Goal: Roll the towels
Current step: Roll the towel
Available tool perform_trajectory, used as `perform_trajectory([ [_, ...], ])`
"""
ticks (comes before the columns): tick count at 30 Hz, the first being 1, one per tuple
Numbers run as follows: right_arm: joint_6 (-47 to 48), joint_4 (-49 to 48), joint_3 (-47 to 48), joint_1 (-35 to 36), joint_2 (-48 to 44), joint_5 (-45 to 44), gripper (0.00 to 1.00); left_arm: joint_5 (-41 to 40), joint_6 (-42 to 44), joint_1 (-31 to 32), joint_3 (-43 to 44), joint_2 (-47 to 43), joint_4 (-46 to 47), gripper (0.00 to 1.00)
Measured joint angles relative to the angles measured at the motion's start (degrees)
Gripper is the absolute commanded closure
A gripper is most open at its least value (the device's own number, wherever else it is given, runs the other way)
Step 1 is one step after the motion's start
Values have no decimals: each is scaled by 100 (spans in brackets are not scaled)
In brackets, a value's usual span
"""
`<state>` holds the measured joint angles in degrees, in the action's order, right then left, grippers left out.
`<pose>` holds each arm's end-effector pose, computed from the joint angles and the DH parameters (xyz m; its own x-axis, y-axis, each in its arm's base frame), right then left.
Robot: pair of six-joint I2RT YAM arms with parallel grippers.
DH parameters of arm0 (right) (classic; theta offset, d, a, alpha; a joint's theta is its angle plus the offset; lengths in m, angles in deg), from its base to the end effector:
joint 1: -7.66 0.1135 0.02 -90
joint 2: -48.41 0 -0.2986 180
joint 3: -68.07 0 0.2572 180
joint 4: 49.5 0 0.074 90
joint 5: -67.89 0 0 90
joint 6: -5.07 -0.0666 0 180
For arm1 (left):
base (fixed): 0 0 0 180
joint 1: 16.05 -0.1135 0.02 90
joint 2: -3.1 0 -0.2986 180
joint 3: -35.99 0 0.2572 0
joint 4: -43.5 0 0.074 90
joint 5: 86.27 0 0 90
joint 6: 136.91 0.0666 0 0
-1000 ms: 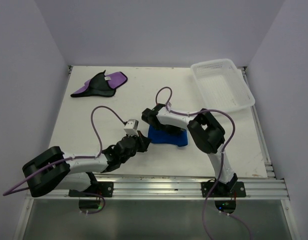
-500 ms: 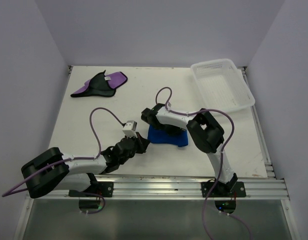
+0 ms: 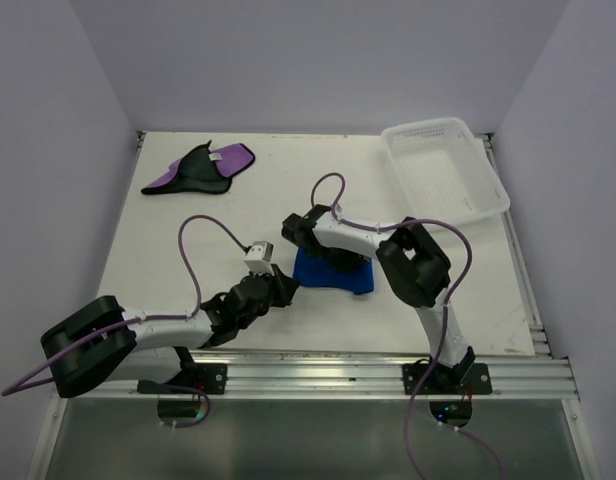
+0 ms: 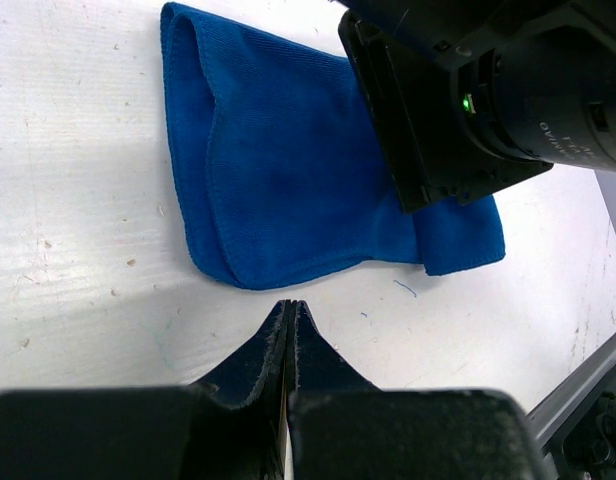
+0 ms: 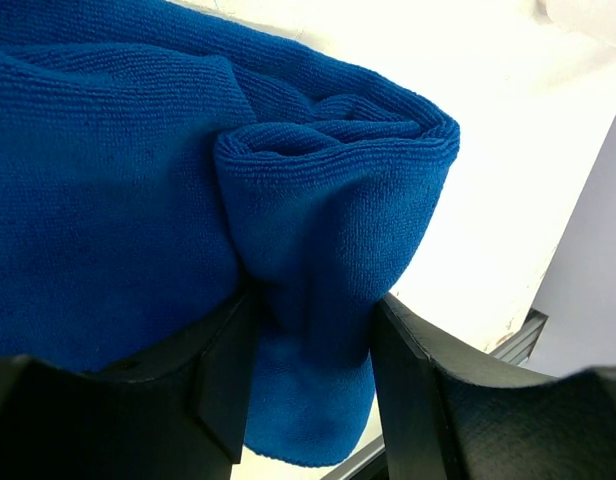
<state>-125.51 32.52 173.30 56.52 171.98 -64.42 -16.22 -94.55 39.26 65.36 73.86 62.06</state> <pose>0.3016 0.2771 0.1601 -0.9056 -0.3055 -0.2942 -0.0625 0.7822 -0.6199 0.1555 -0.1848 0.1724 -0.5877 -0.3714 -0.7188 0.2370 0.7704 -0.5918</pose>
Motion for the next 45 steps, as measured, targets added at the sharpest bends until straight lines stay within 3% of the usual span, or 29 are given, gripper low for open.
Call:
perform_trajectory([
  [10,11,-96,28,-2,-328,273,46,-7,-2,0,-4,-96,-13,100],
  [16,28,-382,-177,-39,-614,533,36,-4,-2,0,-4,-105,-44,100],
  [29,210,-1209,-1355,-949,-1808,1128,31,22,2,0,44,46,-109,100],
  [34,328,-1991,-2317,-1373,-2813,1805,29,33,9,2,199,190,-142,100],
  [40,358,-2924,-3512,-2212,-4179,2728,30,55,24,44,424,334,-181,100],
  [45,367,-3329,-3928,-2581,-4369,2997,45,210,96,70,754,673,-192,100],
])
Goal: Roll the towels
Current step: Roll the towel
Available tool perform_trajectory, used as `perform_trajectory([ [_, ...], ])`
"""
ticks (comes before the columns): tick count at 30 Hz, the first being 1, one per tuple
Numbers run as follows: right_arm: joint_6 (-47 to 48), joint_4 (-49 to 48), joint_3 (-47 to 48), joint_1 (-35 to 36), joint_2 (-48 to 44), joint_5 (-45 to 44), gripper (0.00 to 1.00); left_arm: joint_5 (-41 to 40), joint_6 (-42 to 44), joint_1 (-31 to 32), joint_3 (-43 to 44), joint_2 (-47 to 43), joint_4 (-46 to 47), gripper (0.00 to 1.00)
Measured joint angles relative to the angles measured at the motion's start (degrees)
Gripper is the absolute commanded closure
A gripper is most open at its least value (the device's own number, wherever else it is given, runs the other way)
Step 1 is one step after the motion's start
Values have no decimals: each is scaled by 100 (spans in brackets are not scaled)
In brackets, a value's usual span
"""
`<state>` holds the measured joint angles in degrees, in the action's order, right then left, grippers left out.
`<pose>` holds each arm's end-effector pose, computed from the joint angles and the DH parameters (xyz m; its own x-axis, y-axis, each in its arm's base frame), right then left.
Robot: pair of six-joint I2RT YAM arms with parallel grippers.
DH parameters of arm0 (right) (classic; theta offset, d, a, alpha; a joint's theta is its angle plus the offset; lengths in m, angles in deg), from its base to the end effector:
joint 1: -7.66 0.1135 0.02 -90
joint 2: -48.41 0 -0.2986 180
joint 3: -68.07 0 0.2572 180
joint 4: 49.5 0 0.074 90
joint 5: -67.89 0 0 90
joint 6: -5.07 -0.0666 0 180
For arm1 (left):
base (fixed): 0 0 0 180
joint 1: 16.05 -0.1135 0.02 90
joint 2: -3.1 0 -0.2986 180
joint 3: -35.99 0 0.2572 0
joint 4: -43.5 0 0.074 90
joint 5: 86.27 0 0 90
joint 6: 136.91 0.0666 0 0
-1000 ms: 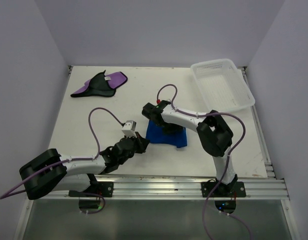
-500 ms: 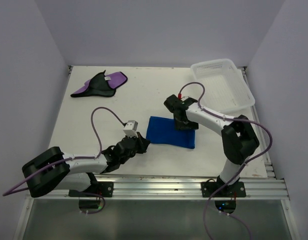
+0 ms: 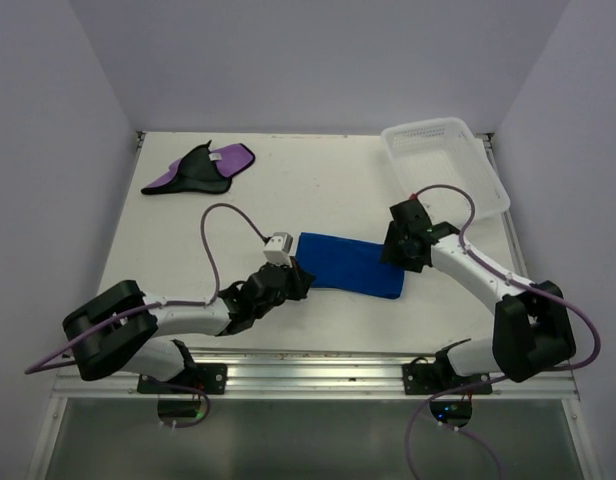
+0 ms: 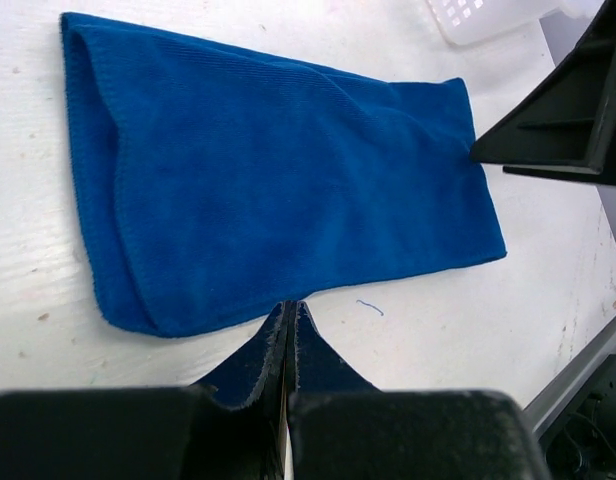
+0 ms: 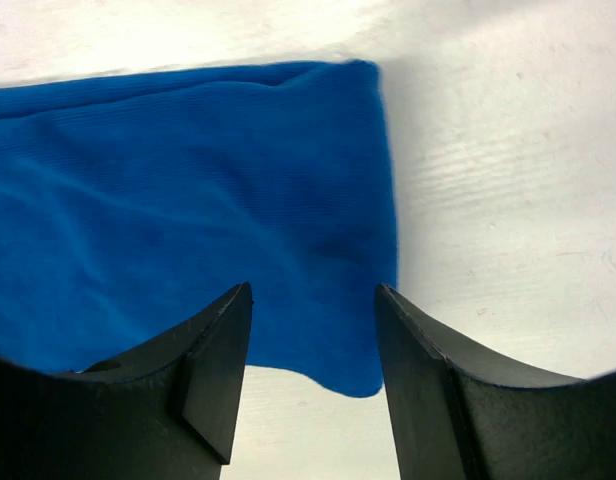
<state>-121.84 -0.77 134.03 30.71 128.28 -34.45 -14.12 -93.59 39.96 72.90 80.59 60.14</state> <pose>0.2642 0.0969 0.2221 -0.8289 0.2849 -0.4815 0.2572 0.9583 0.1242 0.1714 -0.2176 0.1819 -0.6159 -0.3253 -0.7175 0.2690 0.7692 -0.5796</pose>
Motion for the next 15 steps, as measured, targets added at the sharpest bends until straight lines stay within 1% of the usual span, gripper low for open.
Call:
perform_trajectory([
  [1,-17,-76,-149,-81,-52,70,48,39,33,2,98,107,2,100],
  [2,-42,-260,-424,-229,-181,267,49,83,79,4,201,216,2,100],
  [6,-122,-704,-1283,-1172,-599,800,49,203,212,7,619,560,-22,100],
  [8,-122,-798,-1513,-1502,-625,957,48,238,284,7,787,669,-50,100],
  [10,-116,-951,-1670,-1611,-625,1163,46,262,350,7,955,780,-70,100],
  [15,-118,-1563,-1958,-1617,-673,1637,46,284,463,13,1316,1154,-101,100],
])
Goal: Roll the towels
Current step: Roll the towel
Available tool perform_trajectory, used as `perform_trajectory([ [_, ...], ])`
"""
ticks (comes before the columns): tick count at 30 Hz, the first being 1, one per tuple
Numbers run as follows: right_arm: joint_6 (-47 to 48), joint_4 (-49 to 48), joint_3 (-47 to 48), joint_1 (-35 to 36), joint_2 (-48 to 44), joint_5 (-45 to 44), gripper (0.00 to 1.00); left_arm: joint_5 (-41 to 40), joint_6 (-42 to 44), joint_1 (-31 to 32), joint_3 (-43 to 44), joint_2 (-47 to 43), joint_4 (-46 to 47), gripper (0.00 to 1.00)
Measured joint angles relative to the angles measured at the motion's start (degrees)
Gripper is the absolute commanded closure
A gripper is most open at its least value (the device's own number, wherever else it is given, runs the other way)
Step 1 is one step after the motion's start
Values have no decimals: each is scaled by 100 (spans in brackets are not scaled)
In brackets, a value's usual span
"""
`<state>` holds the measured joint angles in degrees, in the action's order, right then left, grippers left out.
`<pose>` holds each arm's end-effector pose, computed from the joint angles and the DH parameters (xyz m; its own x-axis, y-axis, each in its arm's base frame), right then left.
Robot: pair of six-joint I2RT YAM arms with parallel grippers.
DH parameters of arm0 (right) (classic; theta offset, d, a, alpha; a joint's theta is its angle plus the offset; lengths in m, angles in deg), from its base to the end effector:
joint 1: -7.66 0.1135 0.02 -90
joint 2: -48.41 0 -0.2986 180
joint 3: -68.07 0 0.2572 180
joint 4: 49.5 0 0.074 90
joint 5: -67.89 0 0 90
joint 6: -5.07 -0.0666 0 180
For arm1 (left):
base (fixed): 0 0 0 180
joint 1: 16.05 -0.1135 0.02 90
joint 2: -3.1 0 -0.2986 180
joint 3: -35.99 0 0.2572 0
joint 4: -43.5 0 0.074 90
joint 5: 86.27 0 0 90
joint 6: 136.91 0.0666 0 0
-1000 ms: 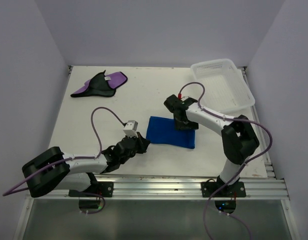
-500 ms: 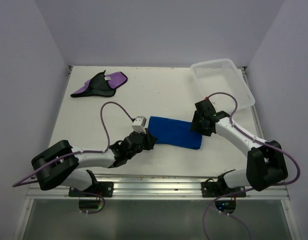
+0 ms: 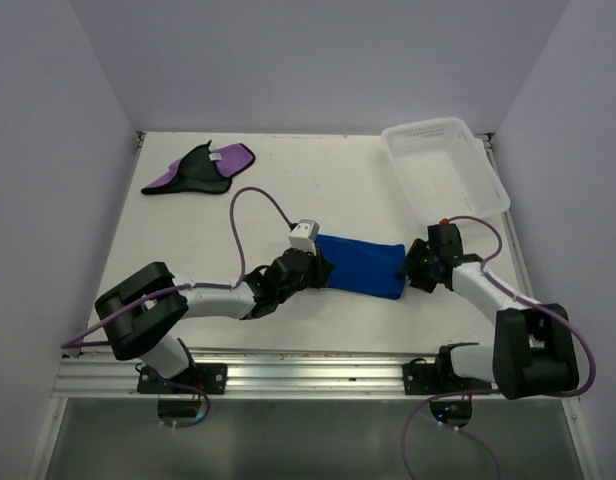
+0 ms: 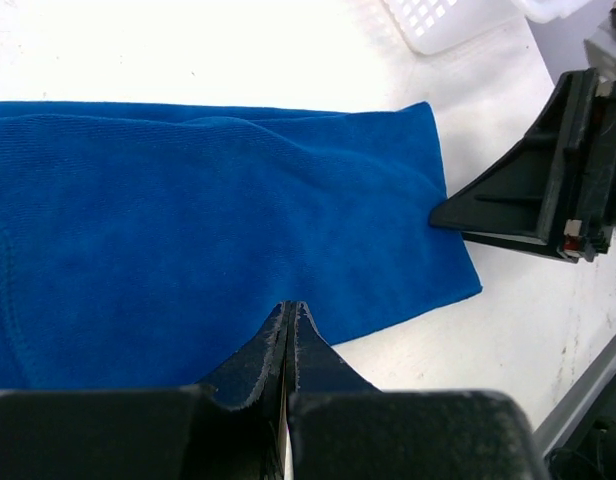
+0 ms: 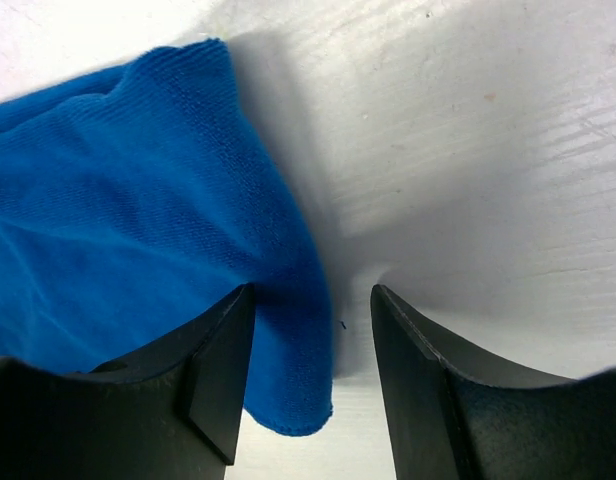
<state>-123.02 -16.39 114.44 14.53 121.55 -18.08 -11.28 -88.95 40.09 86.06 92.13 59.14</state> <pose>0.2313 0.0326 0.1619 -0.7711 0.5269 -0.3574 0.4083 0.8400 0.3574 0.2049 -0.2744 0.1956 -0.6122 -0.2485 -0.7507 0.3496 0.7665 -0.5388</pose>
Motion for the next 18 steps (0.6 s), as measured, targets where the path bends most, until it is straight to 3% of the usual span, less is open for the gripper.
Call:
perform_trajectory([
  [4,-7,-254,-120,-24,-138,125,49,9,76,17,170,343,-11,100],
  [6,9,-350,-120,-42,-142,190,61,11,92,20,227,501,-17,100],
  [7,20,-400,-120,-50,-129,236,76,15,94,20,254,570,-17,100],
  [10,37,-518,-120,-57,-66,374,95,26,94,20,282,708,-22,100],
  [18,389,-439,-13,-20,-116,452,97,85,63,20,358,973,22,100],
])
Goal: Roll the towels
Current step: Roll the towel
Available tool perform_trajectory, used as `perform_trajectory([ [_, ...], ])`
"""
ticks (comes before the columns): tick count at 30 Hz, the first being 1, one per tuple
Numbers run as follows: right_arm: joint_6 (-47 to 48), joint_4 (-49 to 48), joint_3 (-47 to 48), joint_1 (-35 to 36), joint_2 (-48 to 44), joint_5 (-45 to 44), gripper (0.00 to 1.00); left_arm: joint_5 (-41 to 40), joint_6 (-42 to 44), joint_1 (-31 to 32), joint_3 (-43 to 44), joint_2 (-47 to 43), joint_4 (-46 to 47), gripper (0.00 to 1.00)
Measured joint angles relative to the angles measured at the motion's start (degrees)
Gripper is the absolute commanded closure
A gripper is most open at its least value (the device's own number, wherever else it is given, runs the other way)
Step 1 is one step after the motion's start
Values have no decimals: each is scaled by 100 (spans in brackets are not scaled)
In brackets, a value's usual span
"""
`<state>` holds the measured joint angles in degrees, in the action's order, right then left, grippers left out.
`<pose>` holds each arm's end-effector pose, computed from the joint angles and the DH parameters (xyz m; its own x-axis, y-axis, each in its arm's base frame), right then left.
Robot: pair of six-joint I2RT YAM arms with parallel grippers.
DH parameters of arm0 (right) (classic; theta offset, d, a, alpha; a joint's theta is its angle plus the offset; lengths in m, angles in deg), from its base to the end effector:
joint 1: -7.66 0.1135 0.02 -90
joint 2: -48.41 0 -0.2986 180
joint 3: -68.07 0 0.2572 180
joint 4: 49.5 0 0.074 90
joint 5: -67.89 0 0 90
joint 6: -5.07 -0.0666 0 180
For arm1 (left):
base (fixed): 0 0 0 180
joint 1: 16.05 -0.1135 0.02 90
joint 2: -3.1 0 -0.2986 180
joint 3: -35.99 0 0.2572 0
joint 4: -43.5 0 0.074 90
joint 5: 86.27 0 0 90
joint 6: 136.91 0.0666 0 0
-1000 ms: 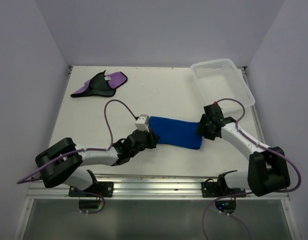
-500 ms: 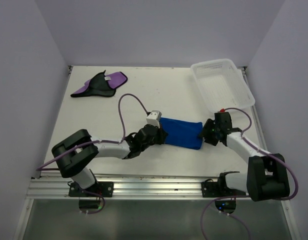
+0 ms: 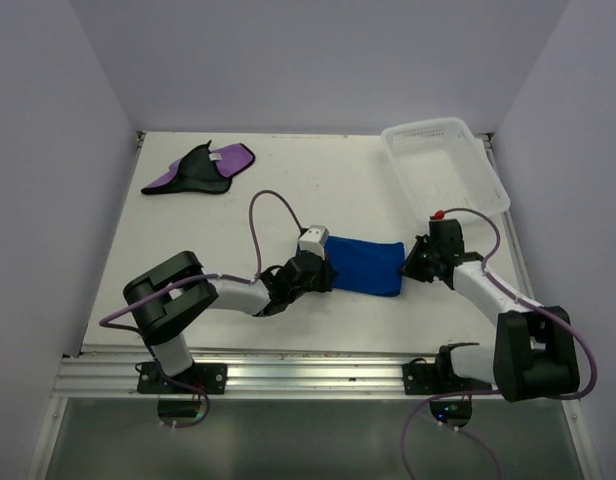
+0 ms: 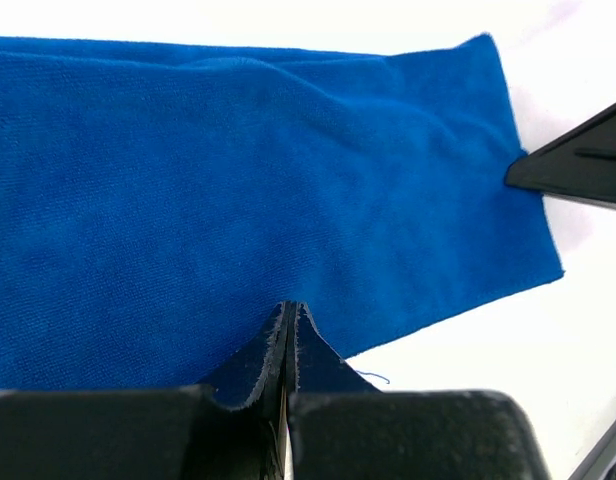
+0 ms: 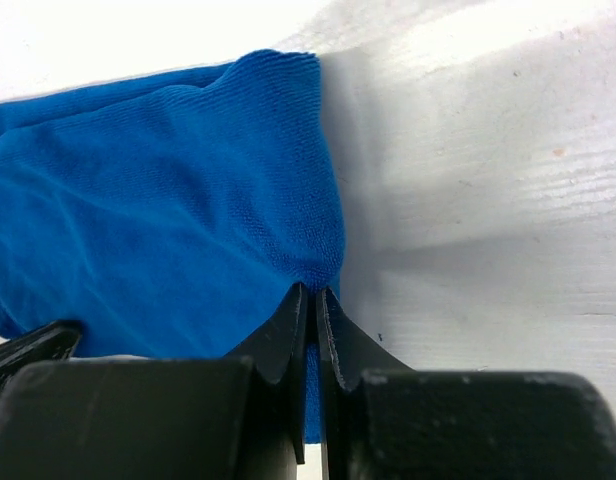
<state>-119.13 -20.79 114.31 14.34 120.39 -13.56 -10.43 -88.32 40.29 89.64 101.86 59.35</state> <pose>0.2378 0.0378 0.1720 -0.7813 0.4681 -0.4129 0.2881 0.8572 0.4268 0.2175 -0.2972 0.1587 -0.6588 -0.1679 -0.7334 0.3374 0.8054 -0.4874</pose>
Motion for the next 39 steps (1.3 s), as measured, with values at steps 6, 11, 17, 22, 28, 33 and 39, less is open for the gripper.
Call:
perform_trajectory([
  [6,293,260,426,448,20,-308,98,181,-170,0,17,216,284,100],
  [11,400,498,756,780,153,-516,97,376,-409,109,212,560,905,100],
  [17,492,706,1080,1054,452,-699,97,468,-466,439,621,804,1158,100],
  [22,490,748,1178,1248,708,-763,97,511,-555,555,693,881,1394,100],
  [28,470,743,1300,1338,990,-758,95,535,-634,557,737,1139,1521,100],
  [33,457,686,1351,1357,1139,-754,86,542,-664,564,737,1165,1565,100],
  [39,385,549,1353,1357,1329,-645,69,538,-710,579,737,1165,1609,100],
])
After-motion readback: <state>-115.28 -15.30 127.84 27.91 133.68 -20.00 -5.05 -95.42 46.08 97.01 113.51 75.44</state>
